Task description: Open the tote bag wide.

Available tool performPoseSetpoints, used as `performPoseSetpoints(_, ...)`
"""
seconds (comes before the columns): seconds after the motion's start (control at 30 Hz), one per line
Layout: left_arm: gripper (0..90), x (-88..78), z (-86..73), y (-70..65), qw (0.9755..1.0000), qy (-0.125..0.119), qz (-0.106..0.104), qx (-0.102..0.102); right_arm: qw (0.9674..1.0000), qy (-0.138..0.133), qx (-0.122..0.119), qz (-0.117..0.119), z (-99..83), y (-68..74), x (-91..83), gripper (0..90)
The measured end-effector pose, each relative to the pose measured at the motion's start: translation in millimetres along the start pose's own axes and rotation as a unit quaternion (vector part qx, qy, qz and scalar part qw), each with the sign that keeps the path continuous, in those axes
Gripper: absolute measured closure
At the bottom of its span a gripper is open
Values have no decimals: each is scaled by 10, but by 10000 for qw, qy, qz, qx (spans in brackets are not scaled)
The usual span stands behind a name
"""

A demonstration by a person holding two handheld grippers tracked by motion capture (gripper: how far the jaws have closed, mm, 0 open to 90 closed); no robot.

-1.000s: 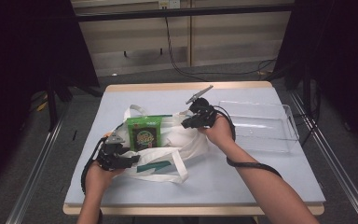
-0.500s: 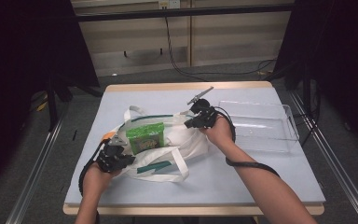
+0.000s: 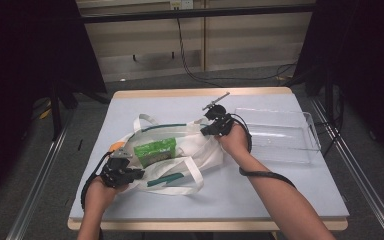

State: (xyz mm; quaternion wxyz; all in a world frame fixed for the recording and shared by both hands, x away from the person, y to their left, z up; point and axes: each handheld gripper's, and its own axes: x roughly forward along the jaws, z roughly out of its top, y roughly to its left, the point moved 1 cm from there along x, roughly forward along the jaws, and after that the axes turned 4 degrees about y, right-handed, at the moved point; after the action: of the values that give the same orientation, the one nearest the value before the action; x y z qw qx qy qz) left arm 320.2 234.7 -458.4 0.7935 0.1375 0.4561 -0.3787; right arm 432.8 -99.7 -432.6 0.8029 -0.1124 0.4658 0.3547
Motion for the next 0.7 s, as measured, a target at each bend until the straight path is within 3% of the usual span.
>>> performPoseSetpoints(0.27, 869, 4, -26, 4, 10000, -47, -54, 31, 10000, 22, 31, -33, -3, 2, 9, 900)
performPoseSetpoints(0.4, 858, -11, 1, -10, 10000, -10, -12, 14, 9999, -120, 30, 119, -21, 1, -23, 900)
performPoseSetpoints(0.53, 809, -32, 19, -3, 9998, -64, -108, -128, 9994, -238, 2, 235, -34, 24, -64, 897)
performPoseSetpoints(0.63, 692, -61, 41, -4, 9997, -97, -214, -74, 9990, -310, -84, 319, -30, 62, -106, 895)
performPoseSetpoints(0.7, 683, -84, 57, -14, 9997, -136, -189, -72, 9987, -342, -100, 365, -31, 93, -131, 895)
